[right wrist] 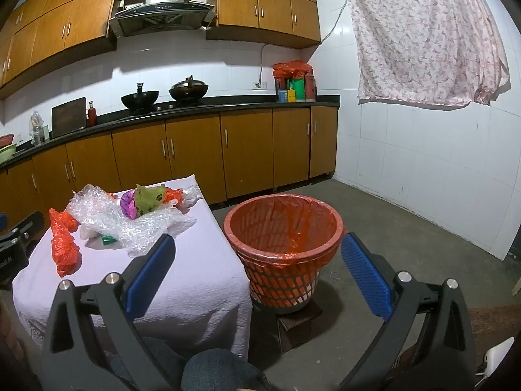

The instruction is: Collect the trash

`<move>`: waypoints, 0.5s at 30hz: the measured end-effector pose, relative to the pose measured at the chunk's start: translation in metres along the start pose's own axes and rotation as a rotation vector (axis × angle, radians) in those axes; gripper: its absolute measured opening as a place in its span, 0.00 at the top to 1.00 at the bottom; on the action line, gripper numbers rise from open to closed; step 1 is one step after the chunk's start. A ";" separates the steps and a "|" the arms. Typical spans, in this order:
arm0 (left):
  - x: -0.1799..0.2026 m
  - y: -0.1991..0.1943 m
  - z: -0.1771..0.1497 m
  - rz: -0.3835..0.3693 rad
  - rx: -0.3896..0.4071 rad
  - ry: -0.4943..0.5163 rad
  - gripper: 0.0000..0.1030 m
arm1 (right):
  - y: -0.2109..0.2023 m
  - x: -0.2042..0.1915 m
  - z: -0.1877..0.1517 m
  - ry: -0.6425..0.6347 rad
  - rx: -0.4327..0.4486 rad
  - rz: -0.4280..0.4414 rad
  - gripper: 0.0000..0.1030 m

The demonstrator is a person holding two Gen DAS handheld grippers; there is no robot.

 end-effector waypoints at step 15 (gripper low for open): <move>0.001 0.000 0.000 0.002 -0.005 0.002 0.02 | 0.000 -0.001 0.000 -0.002 -0.001 -0.001 0.04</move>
Point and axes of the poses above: each gripper's, at about its wrist camera, not at the fingertips, and y roughly the way its jaws point, x to its right, z to its top, the point moved 6 cm from there along y, roughly the way its jaws point, and after that the axes turned 3 degrees about -x, right-handed, at the moved point
